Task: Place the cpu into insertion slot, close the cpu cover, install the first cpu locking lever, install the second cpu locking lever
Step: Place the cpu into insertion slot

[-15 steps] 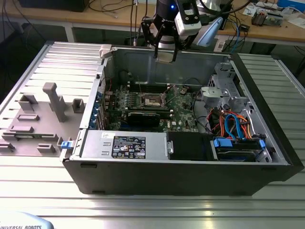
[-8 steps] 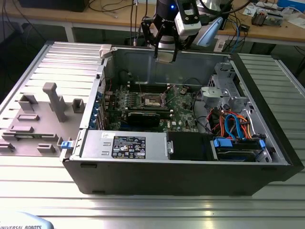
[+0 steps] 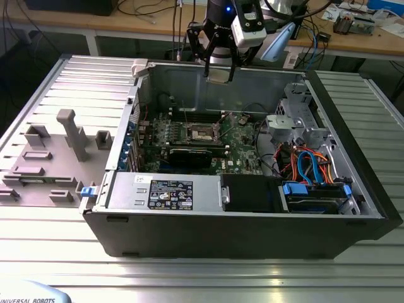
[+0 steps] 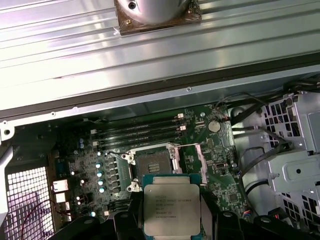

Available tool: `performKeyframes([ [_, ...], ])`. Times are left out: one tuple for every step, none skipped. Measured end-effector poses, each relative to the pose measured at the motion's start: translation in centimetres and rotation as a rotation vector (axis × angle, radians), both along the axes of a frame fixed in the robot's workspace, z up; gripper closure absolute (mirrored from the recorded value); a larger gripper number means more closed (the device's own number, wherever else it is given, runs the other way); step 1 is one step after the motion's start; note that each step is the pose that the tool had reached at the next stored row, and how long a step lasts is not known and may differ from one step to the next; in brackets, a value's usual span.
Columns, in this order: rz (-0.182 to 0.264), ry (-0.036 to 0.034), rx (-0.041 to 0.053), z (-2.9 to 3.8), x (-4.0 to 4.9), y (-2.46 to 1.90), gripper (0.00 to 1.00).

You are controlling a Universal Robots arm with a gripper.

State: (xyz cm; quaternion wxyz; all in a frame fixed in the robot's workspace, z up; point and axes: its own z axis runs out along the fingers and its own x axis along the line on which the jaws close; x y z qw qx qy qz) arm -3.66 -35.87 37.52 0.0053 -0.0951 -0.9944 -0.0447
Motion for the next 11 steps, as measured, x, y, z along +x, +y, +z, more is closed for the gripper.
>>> performKeyframes([
  [-0.012, 0.0, -0.0008, -0.01, 0.0, 0.0, 0.46],
  [-0.03, 0.0, -0.0012, -0.03, 0.0, 0.0, 0.46],
  [-0.046, 0.0001, -0.0015, -0.04, 0.0, 0.0, 0.46],
  [-0.059, 0.0001, -0.0016, -0.06, 0.0, 0.0, 0.46],
  [-0.074, 0.0002, -0.0016, -0.07, 0.0, 0.0, 0.46],
  [-0.085, 0.0002, -0.0016, -0.08, 0.0, 0.0, 0.46],
  [-0.1, 0.0001, -0.0016, -0.09, 0.0, 0.0, 0.46],
  [-0.116, 0.0001, -0.0015, -0.11, 0.0, 0.0, 0.46],
  [-0.129, 0.0, -0.0014, -0.14, 0.0, 0.0, 0.46],
  [-0.138, 0.0001, -0.0016, -0.15, 0.0, 0.0, 0.46],
  [-0.153, 0.0001, -0.002, -0.17, 0.0, 0.0, 0.46],
])
